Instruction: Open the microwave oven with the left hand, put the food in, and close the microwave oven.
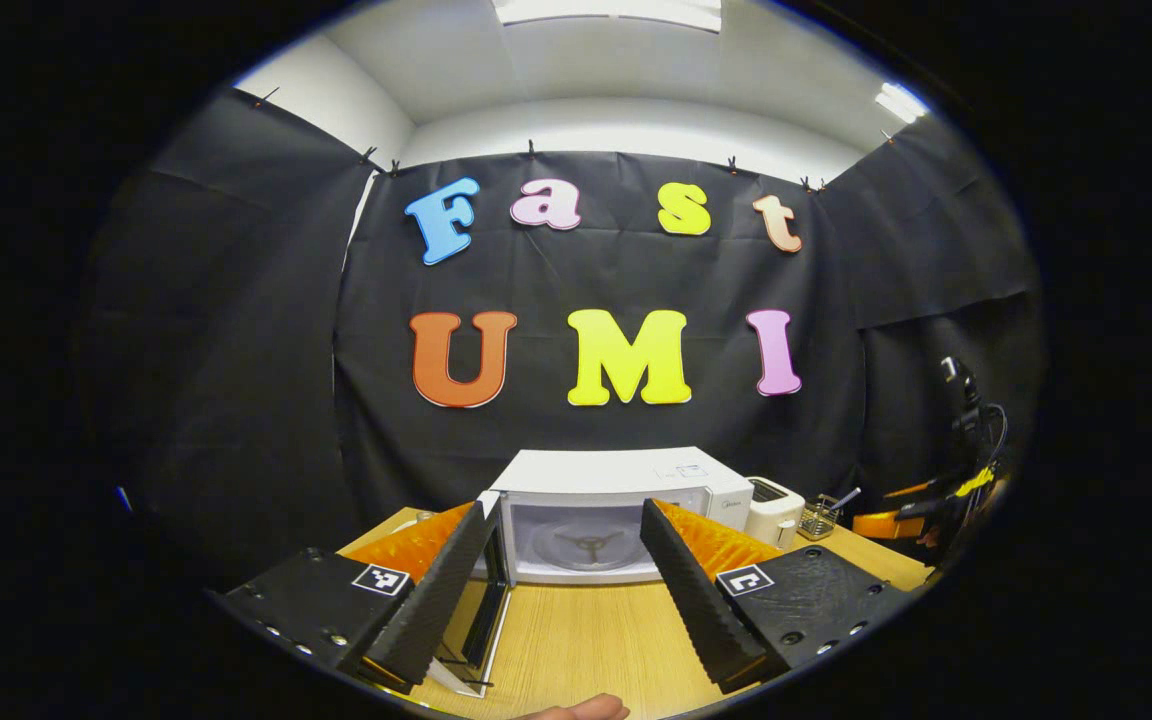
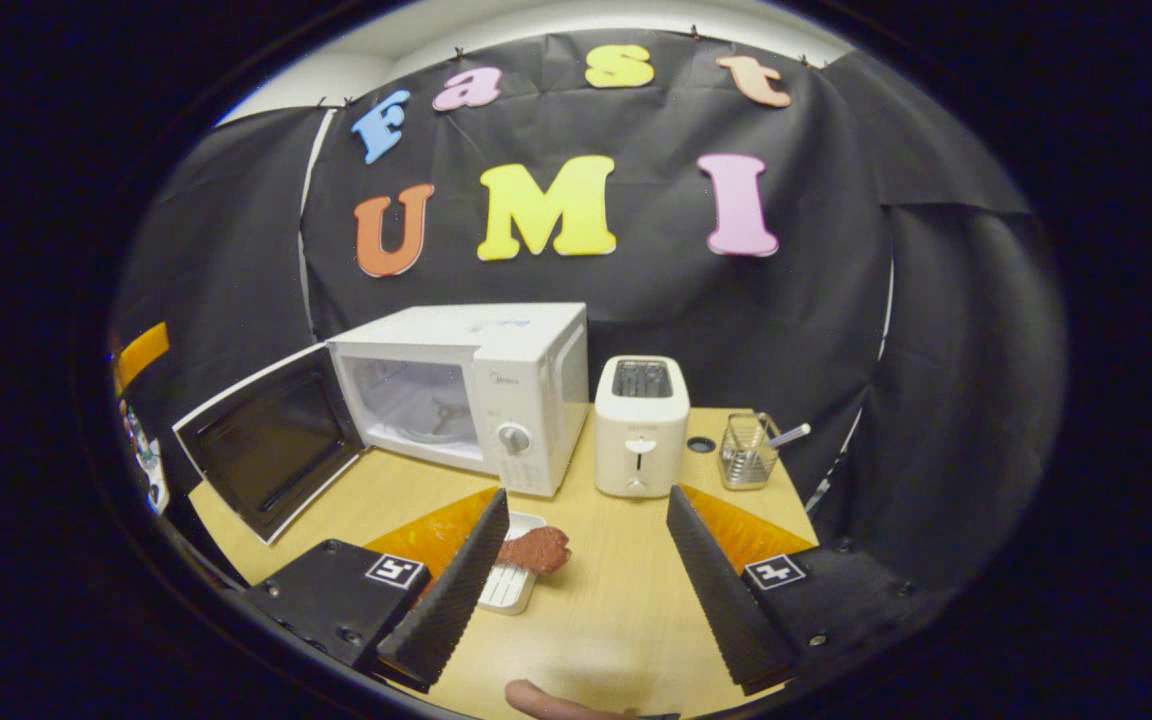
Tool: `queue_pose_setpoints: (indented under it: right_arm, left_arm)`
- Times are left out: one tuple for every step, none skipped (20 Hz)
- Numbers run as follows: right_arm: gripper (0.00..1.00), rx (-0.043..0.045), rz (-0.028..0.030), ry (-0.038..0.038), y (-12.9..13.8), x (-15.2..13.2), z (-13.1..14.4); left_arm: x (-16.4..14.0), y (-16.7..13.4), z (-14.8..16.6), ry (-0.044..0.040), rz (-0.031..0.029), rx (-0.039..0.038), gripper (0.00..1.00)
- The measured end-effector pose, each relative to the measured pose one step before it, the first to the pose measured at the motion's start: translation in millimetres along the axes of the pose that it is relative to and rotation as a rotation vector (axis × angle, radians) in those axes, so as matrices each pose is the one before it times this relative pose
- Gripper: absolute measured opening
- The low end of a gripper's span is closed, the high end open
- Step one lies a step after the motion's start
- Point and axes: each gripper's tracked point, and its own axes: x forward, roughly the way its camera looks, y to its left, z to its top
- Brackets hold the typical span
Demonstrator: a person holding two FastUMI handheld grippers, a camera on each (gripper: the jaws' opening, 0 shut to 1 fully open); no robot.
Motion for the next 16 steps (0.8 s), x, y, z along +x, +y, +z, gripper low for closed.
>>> queue_pose_setpoints:
  right_arm:
    - [1.00,0.02769,0.03530,0.04673,0.70,13.95,-8.92]
    - [1.00,0.03106,0.03606,0.04593,1.79,12.04,-7.43]
    - [0.97,0.04311,0.03626,0.04849,0.77,10.64,-8.62]
    - [0.96,0.05074,0.03965,0.03888,0.06,10.55,-6.03]
    - [0.84,0.04794,0.03561,0.03346,-0.96,10.93,-3.85]
    - [0.94,0.03554,0.03075,0.03249,-0.92,10.68,-3.46]
    - [0.81,0.03344,0.02415,0.03284,-2.01,10.41,-5.22]
    - [0.92,0.04172,0.01826,0.02796,-3.29,10.37,-3.01]
    - [0.91,0.03940,0.02429,0.03151,-0.90,8.65,-5.56]
    - [0.89,0.04169,0.02146,0.02650,-1.02,6.38,-5.73]
    - [0.75,0.03201,0.02500,0.01966,0.64,6.14,-3.55]
    - [0.72,0.01807,0.03352,0.02258,3.15,4.85,-4.54]
    - [0.61,0.01268,0.05115,0.04079,7.07,2.16,-8.10]
    - [0.42,0.04132,0.00905,0.01354,-3.48,6.41,-7.88]
    - [0.23,0.04118,0.00315,0.00606,1.15,-1.15,2.29]
    - [0.15,0.00221,0.00130,0.00076,1.41,-2.49,-0.78]
  left_arm:
    - [5.57,-4.27,3.51,-0.00328,-0.00304,0.00523,0.95]
    - [3.95,-3.95,4.30,-0.00332,-0.00627,0.00537,0.96]
    - [2.49,-2.51,2.98,-0.00391,-0.00659,0.00629,0.96]
    - [0.96,-1.51,3.18,-0.00643,0.00025,0.00607,0.96]
    - [1.42,0.02,2.34,-0.00865,0.00255,0.00471,0.96]
    - [-0.07,-0.57,0.79,-0.00727,0.00103,0.00126,0.96]
    - [0.30,-1.94,-0.24,-0.00468,-0.00418,-0.00015,0.95]
    - [-0.02,-1.92,-1.72,-0.00155,-0.00612,-0.00178,0.95]
    - [0.84,0.24,-2.02,0.00275,-0.00035,-0.00289,0.96]
    - [0.48,0.24,-3.16,0.00554,0.00062,0.00007,0.96]
    - [0.58,1.04,-2.63,0.00639,0.00016,0.00336,0.96]
    - [-0.07,1.44,-2.53,0.00370,0.00365,0.00393,0.96]
    - [0.60,0.29,-2.61,0.00852,0.00190,0.00436,0.95]
    - [0.12,-1.08,-5.46,0.01418,-0.00138,0.00524,0.95]
    - [-0.90,-1.33,-3.52,0.01031,-0.00124,0.00551,0.96]
    - [-0.79,-0.14,-1.35,0.00430,-0.00214,0.00565,0.96]
